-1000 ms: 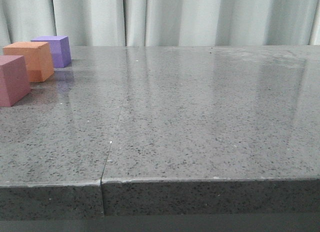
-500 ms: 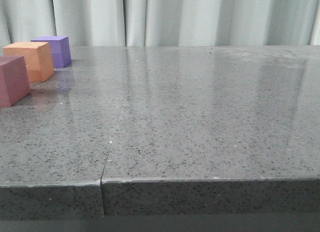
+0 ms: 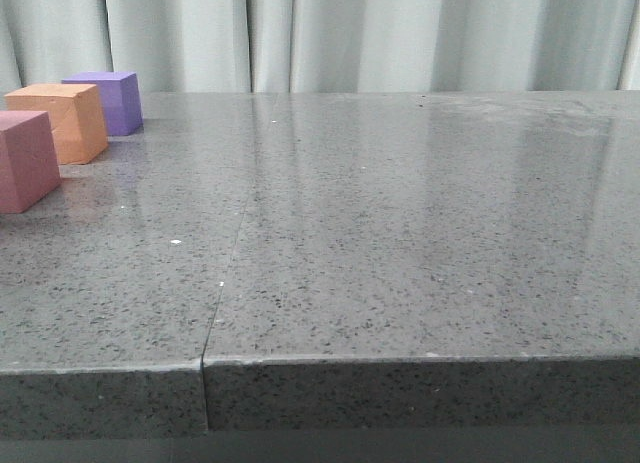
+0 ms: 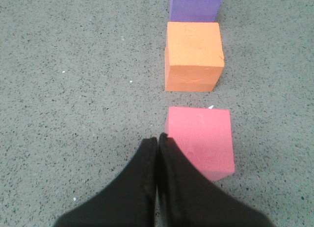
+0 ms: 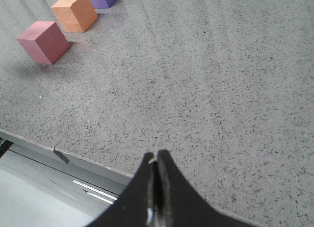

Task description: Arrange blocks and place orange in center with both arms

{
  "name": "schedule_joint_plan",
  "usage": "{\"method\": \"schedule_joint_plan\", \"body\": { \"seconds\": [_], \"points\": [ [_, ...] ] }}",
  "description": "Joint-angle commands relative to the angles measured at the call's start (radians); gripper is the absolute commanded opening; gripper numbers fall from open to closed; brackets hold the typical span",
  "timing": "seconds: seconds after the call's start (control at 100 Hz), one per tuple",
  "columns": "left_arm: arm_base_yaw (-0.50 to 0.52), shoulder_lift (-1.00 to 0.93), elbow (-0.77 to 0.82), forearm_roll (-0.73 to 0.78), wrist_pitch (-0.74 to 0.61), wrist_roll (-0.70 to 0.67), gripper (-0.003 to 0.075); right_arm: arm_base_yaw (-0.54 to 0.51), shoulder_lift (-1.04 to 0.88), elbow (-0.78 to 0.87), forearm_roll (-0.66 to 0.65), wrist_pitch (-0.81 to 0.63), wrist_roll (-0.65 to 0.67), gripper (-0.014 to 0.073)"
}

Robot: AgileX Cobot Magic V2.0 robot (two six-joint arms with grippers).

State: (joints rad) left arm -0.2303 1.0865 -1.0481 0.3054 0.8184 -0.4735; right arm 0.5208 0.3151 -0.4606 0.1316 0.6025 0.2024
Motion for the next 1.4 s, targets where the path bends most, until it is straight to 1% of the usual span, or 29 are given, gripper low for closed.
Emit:
{"method": "schedule_joint_plan", "body": {
  "seconds": [0.0, 0.14, 0.44, 0.64, 0.75, 0.96, 1.15, 1.27, 1.33, 1.39],
  "points": [
    [0.000, -0.070, 0.011, 0.011, -0.075, -0.001, -0.0020, -0.002, 0.007, -0.025, -0.005, -0.070, -0.005, -0.0069],
    [0.000, -0.152, 0.067, 0.011, -0.082, -0.001, -0.0020, -0.002, 0.007, -0.025, -0.005, -0.070, -0.005, -0.0069],
    [0.000, -0.342, 0.211, 0.011, -0.151, -0.001, -0.0020, -0.002, 0.007, -0.025, -0.005, -0.070, -0.005, -0.0069],
    [0.000, -0.397, 0.288, 0.009, -0.139, -0.003, -0.0020, -0.002, 0.007, -0.025, -0.005, -0.070, -0.005, -0.0069],
    [0.000, -0.408, 0.329, 0.007, -0.167, -0.009, -0.0020, -0.002, 0.007, -0.025, -0.005, -0.070, -0.005, -0.0069],
    [0.000, -0.446, 0.400, 0.009, -0.279, -0.009, -0.0020, -0.002, 0.007, -0.025, -0.005, -0.070, -0.005, -0.0069],
    [0.000, -0.511, 0.452, 0.058, -0.360, -0.009, -0.0020, -0.002, 0.007, -0.025, -0.005, -0.070, -0.005, -0.0069],
    [0.002, -0.530, 0.496, 0.069, -0.448, -0.009, -0.0020, -0.002, 0.007, -0.025, -0.005, -0.070, -0.005, -0.0069],
    [0.006, -0.535, 0.527, 0.046, -0.506, 0.021, -0.0020, -0.002, 0.007, -0.025, -0.005, -0.070, -0.005, -0.0069],
    [0.022, -0.539, 0.553, -0.004, -0.558, 0.086, -0.0020, -0.002, 0.007, -0.025, -0.005, -0.070, -0.005, -0.0069]
  ]
}}
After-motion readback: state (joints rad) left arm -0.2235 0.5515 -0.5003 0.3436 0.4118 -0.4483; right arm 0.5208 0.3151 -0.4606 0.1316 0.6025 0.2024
